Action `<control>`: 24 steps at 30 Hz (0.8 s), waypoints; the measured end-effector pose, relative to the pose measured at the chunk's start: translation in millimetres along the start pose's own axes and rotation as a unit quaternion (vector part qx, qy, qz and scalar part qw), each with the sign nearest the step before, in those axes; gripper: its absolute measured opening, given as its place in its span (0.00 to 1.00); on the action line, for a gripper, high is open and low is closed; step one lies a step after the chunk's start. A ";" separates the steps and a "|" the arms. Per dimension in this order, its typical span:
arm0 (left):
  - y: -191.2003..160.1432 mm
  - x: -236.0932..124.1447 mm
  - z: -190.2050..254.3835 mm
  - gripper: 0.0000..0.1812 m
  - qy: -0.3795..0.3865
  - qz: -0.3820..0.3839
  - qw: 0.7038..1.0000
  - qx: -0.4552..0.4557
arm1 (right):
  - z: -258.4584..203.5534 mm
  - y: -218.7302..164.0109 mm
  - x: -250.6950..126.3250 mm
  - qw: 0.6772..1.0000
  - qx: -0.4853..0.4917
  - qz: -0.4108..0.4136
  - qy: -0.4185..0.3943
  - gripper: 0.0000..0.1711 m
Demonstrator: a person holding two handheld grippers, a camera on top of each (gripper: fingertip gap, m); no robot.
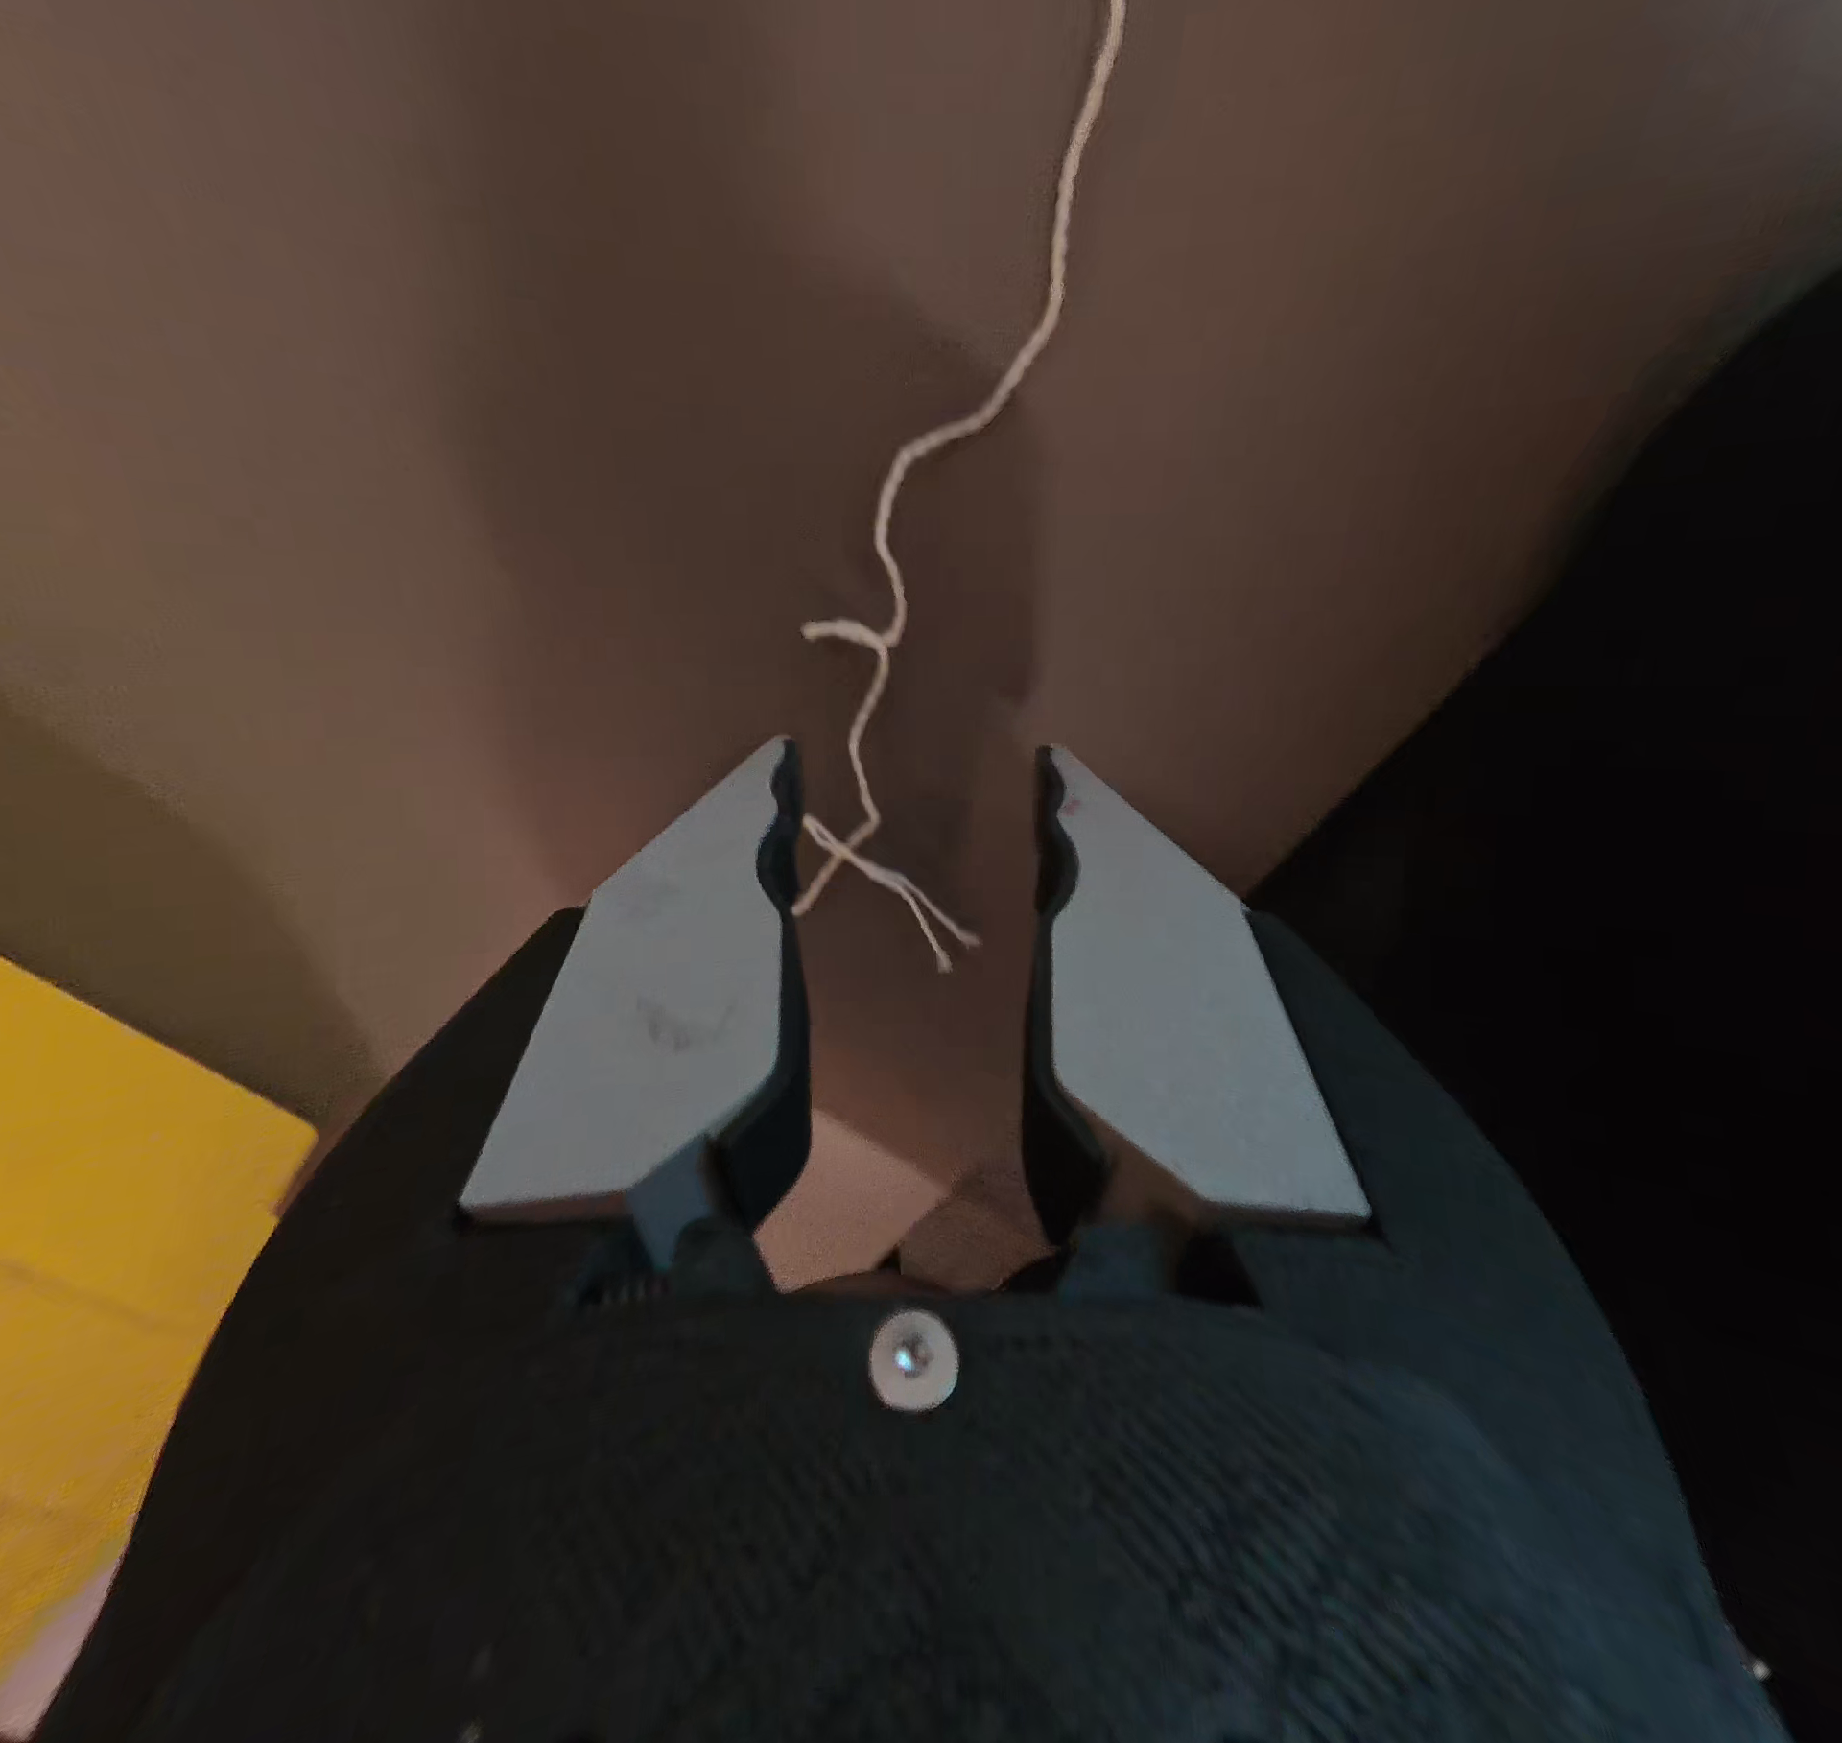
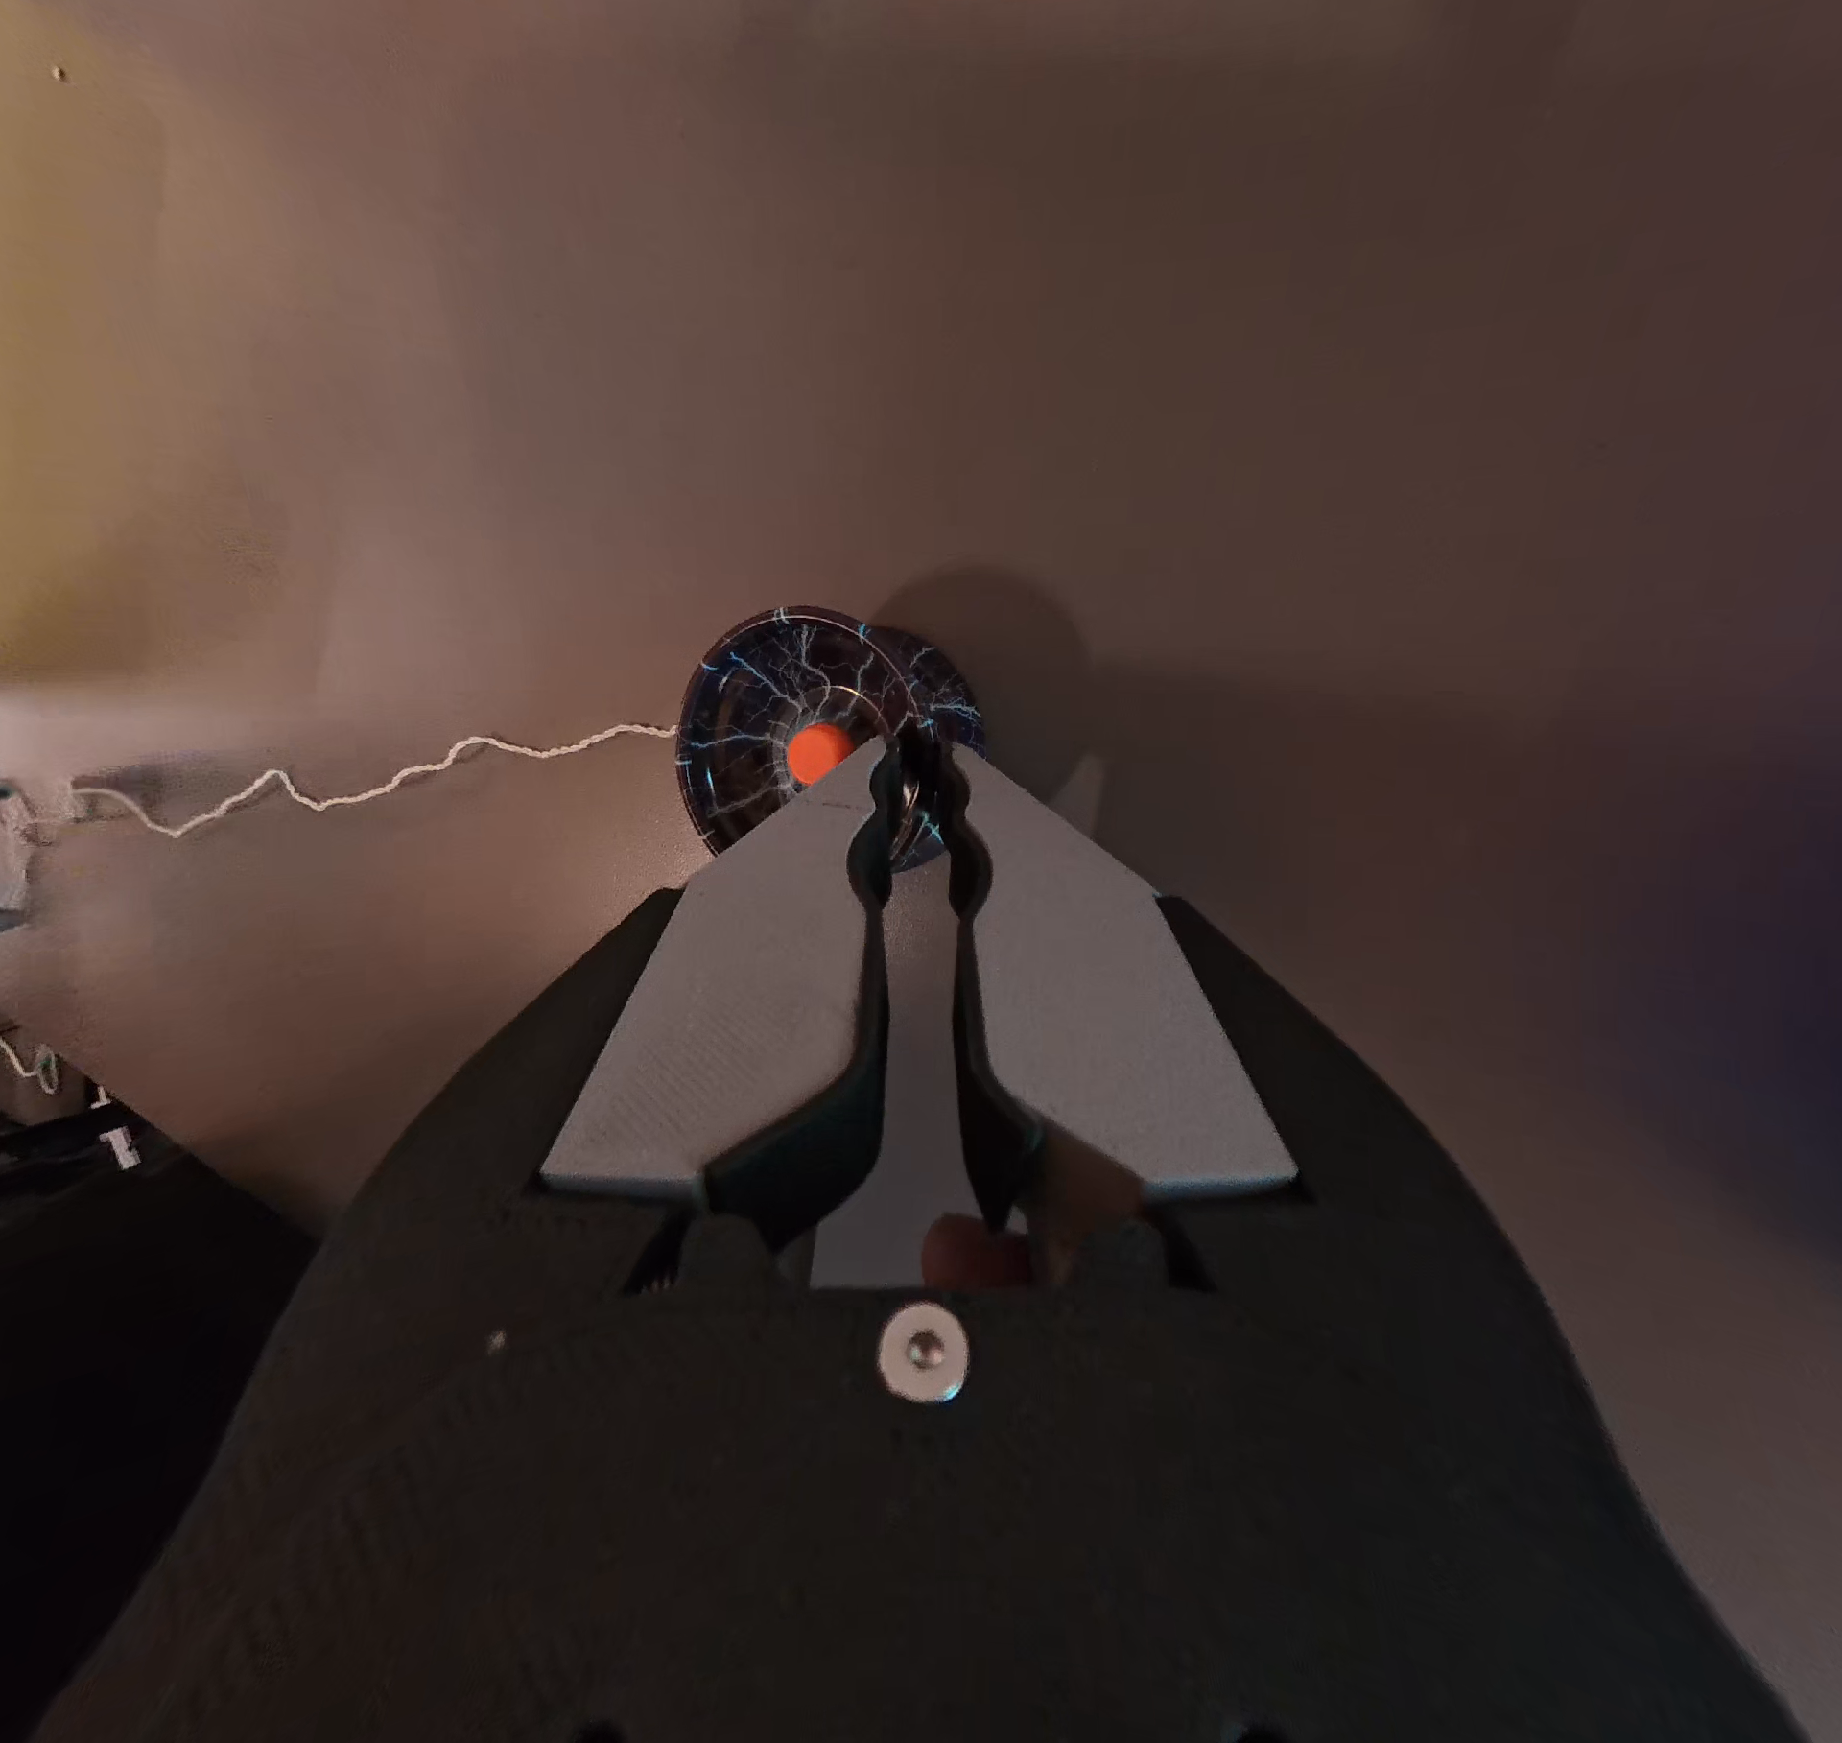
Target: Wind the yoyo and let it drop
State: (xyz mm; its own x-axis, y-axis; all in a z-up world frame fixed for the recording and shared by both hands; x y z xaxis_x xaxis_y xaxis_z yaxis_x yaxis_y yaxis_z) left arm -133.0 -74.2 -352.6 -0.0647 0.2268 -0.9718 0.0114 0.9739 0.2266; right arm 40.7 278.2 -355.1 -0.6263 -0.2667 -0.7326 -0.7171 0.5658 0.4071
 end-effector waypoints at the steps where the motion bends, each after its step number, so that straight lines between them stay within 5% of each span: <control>1: 4.3 4.7 -1.4 0.24 0.008 -0.009 1.000 0.002 | -0.3 -0.1 0.0 1.000 0.000 -0.001 0.000 0.01; 6: 5.1 12.0 -11.8 0.00 0.051 -0.018 0.997 0.048 | -0.7 -0.6 0.0 1.000 -0.005 -0.005 0.001 0.00; 14: -28.0 0.9 -12.8 0.00 0.037 -0.050 0.998 0.028 | 0.0 -0.4 -0.1 1.000 -0.001 0.004 0.002 0.00; 24: -129.2 -20.1 -19.6 0.00 0.039 -0.114 0.991 -0.055 | 0.4 2.9 1.1 1.000 -0.002 0.003 0.002 0.00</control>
State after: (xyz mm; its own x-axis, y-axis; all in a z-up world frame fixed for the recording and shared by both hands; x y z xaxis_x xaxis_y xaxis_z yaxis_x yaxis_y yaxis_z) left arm -152.7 -204.7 -361.1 -0.1296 -0.0051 -0.9916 -0.1214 0.9926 0.0108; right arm 38.1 279.9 -354.9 -0.6316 -0.2659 -0.7282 -0.7144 0.5646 0.4134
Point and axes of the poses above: each gripper's, where its closed fingertips meet, x out along the fingers, y out of its top, z = x × y across the jaws, the point moved 6 cm from there along -x, back along the fingers, and after that the axes turned 14 degrees about y, right-handed, at the moved point
